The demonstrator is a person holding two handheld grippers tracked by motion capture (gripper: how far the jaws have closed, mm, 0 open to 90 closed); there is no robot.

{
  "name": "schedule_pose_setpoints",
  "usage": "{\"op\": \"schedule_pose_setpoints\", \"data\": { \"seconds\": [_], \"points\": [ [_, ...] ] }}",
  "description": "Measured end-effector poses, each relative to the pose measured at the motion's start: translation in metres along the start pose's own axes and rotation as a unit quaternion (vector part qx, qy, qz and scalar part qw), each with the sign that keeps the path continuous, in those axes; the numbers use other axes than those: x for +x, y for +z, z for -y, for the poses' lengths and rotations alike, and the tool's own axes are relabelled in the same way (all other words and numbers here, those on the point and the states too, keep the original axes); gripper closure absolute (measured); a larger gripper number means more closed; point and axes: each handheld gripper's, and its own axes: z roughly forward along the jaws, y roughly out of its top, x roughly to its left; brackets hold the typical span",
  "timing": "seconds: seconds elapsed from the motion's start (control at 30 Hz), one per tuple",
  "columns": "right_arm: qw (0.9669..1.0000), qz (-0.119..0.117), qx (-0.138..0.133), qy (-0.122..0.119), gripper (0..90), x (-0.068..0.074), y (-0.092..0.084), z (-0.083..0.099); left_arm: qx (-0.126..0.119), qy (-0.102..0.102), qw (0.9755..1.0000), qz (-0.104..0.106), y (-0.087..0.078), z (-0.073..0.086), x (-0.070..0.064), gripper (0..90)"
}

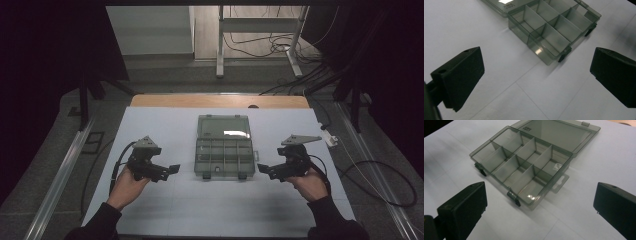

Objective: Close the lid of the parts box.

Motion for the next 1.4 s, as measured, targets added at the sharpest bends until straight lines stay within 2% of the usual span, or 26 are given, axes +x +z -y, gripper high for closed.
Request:
{"op": "schedule_pose_setpoints", "data": {
  "seconds": [0.13,0.4,0.63,0.83,1.0,1.4],
  "points": [
    [1.0,0.004,0.001,0.001,0.0,-0.003,0.005,-0.005,-0.002,-0.005,1.0,-0.003,0.006,-0.006,0.003,0.4],
    [0.9999,0.01,0.007,0.001,0.0,-0.01,0.019,-0.017,-0.002,0.002,1.0,0.005,0.022,-0.021,0.006,1.2],
    [0.9999,0.011,0.01,-0.003,0.0,-0.013,0.034,-0.028,0.008,0.022,0.9997,0.003,0.035,-0.029,0.006,1.0],
    [0.9998,0.009,0.016,-0.005,0.0,-0.014,0.047,-0.037,0.0,0.023,0.9997,0.002,0.042,-0.034,0.012,0.9],
    [0.9998,0.01,0.019,-0.004,0.0,-0.015,0.055,-0.043,-0.003,0.016,0.9999,0.001,0.047,-0.038,0.017,0.9],
    [0.9993,0.014,0.033,0.003,0.0,-0.023,0.075,-0.056,-0.003,0.015,0.9998,0.014,0.062,-0.047,0.025,0.0]
  ]
}}
